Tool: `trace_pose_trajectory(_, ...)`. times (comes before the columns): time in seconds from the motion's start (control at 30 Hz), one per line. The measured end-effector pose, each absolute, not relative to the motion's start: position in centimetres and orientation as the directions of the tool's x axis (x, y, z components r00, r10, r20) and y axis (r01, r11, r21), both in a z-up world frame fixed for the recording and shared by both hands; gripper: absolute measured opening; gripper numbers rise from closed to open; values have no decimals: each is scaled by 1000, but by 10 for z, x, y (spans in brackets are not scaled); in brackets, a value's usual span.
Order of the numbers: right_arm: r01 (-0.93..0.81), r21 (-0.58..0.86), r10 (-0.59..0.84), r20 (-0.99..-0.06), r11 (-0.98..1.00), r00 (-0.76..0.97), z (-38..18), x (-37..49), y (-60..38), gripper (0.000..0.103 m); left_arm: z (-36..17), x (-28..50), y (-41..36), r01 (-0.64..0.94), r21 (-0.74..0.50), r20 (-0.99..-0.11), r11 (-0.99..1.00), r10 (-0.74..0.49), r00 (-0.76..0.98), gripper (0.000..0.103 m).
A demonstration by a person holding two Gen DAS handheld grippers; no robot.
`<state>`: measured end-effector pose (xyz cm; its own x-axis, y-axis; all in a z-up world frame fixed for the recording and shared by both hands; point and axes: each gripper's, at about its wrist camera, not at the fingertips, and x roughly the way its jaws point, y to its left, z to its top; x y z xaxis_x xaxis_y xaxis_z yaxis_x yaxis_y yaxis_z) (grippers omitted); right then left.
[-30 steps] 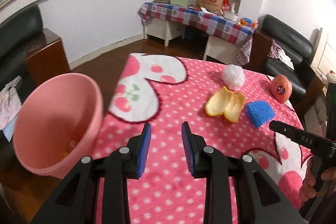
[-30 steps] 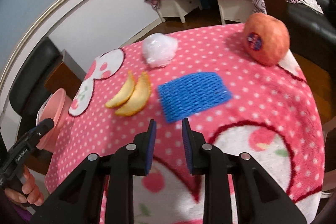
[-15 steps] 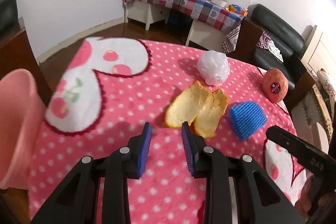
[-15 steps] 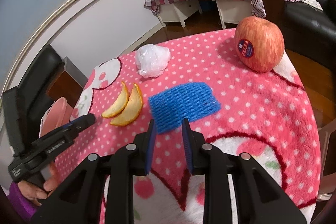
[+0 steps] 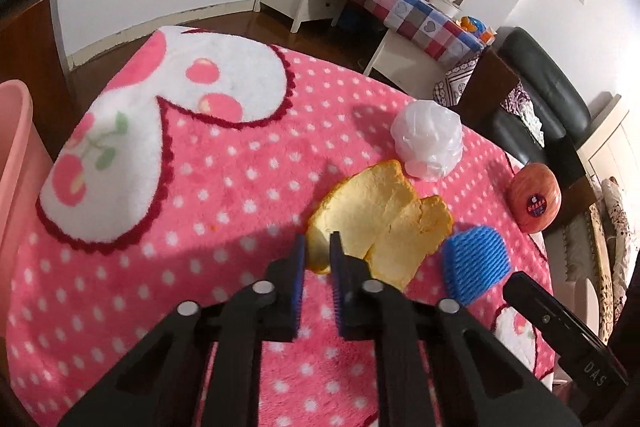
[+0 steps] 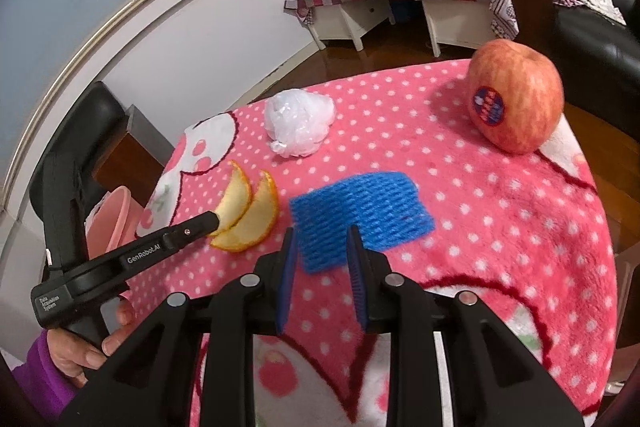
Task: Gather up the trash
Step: 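Grasp one orange peel piece with the left gripper while the right gripper grasps the other, then carry both orange peel pieces with both grippers over the pink bucket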
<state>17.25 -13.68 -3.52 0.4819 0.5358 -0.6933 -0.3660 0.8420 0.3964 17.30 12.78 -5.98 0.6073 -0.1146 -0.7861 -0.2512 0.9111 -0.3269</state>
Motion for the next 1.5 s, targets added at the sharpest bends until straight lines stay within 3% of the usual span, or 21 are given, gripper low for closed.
trace_pose_trajectory(0.3,-404,445,595,-683,799,424,-35,186,-113,25,-39,152,143,-252,-331,-739,909,-84,668,4)
trace_pose_trajectory(0.97,-459,317,521,-734,830,435,-51,212,-55,25,-37,108,185,-331,-321,-736,887,-14,677,4)
trace_pose_trajectory(1.03,-457,319,522,-732,830,437,-52,209,-56,11,-34,106,185,-328,-318,-731,889,-9,683,4)
trace_pose_trajectory(1.1,-453,336,535,-721,826,440,-51,205,-58,6,-31,103,184,-326,-312,-725,893,-1,689,4)
trace_pose_trajectory(1.5,-515,339,590,-655,788,472,-14,172,-51,5,-3,80,197,-338,-317,-670,886,44,741,4)
